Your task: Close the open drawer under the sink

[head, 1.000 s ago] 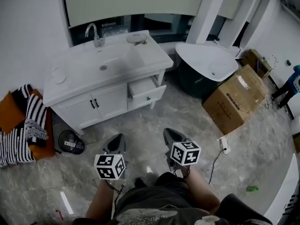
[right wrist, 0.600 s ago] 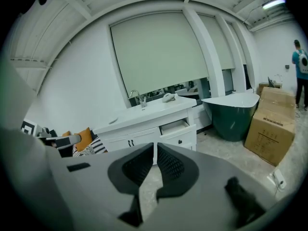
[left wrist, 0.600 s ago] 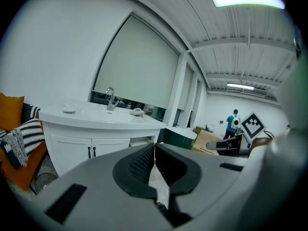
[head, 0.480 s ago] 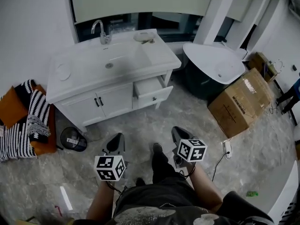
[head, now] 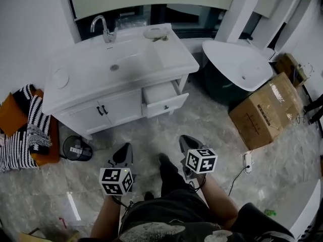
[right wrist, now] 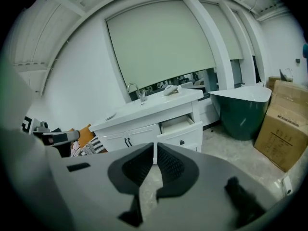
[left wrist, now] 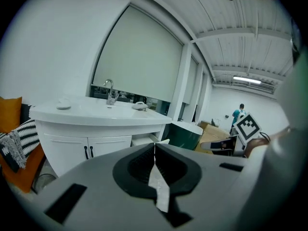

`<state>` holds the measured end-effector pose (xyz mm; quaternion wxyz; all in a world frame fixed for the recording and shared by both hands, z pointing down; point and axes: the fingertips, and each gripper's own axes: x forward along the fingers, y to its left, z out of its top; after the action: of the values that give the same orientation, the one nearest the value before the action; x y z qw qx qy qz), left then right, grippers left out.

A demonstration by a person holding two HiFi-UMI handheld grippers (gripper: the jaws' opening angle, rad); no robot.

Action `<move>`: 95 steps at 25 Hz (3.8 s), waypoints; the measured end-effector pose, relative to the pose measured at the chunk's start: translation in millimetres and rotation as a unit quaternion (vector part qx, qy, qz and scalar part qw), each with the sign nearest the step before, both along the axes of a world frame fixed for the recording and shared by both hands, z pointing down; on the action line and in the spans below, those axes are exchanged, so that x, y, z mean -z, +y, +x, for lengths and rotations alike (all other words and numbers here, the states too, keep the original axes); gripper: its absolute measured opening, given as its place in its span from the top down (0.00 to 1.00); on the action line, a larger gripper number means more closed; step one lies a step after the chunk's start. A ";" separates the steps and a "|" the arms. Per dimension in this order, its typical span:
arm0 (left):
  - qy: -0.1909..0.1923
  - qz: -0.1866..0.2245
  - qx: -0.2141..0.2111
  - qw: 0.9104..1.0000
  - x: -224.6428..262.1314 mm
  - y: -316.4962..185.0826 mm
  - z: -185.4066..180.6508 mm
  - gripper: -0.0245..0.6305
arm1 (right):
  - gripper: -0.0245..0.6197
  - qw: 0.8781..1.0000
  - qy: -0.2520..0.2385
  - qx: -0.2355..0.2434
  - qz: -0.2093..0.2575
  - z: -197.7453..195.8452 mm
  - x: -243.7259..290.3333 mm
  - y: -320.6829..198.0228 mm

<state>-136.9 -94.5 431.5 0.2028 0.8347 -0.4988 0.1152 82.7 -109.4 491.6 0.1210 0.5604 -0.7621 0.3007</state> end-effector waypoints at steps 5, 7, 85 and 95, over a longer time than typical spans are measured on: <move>-0.008 -0.030 0.002 1.000 -28.8 -46.5 27.6 0.94 | 0.91 1.000 0.012 -0.005 -0.007 22.9 -29.0 -53.5; -0.011 -0.040 0.001 0.999 -39.3 -65.0 40.7 0.94 | 0.91 1.000 0.021 -0.013 -0.011 35.8 -42.2 -71.9; -0.010 -0.167 0.137 0.976 -261.8 -232.2 70.1 0.94 | 0.73 0.990 0.118 0.065 -0.044 -1.2 -300.3 -357.1; -0.007 -0.151 0.147 0.978 -251.6 -255.6 61.6 0.94 | 0.73 0.990 0.119 0.062 -0.039 -7.8 -298.3 -387.8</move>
<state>-75.3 -350.2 683.1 0.3377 0.7113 -0.5941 0.1645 74.8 -497.2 789.8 0.2511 0.5384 -0.7635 0.2534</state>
